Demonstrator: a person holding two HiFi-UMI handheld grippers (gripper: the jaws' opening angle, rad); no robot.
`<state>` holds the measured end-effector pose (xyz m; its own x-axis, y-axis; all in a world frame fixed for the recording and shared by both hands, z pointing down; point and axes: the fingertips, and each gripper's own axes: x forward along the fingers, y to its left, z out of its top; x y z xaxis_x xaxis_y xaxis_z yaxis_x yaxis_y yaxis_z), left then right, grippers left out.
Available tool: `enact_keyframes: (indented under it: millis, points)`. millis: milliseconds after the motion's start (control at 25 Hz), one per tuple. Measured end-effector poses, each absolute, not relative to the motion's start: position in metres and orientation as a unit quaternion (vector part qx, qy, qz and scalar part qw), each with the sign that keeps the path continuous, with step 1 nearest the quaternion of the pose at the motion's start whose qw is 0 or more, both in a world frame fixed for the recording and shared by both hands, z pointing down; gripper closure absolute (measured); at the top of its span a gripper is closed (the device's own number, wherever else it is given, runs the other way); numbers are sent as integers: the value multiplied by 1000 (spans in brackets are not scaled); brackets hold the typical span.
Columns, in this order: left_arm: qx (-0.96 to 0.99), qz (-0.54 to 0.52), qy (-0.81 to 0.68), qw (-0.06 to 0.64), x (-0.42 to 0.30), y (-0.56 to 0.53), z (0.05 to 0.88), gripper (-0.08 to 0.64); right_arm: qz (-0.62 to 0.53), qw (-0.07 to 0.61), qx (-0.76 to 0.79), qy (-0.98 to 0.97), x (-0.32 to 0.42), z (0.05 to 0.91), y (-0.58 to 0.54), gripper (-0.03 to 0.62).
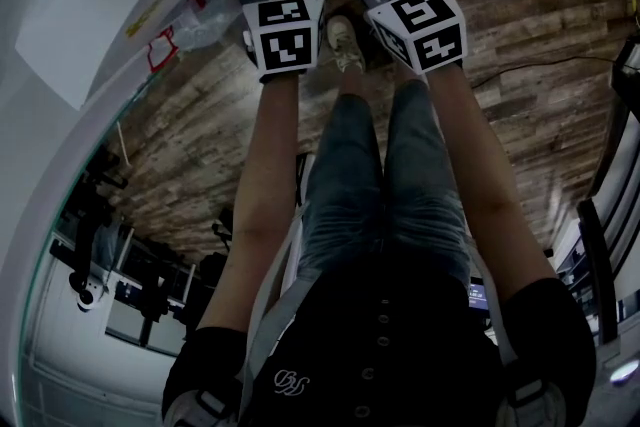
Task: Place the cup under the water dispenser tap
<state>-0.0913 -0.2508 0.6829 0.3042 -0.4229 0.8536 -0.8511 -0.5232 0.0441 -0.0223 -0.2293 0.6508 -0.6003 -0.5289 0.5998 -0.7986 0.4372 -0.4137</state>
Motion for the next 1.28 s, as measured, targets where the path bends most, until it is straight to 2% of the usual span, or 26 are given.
enact_keyframes:
  millis: [240, 1280]
  points:
    - [773, 427, -412, 224, -92, -265, 689, 200, 348, 191, 403, -824, -20, 652, -233, 592]
    - [765, 400, -460, 208, -101, -287, 718, 196, 372, 185, 392, -821, -24, 661, -226, 592]
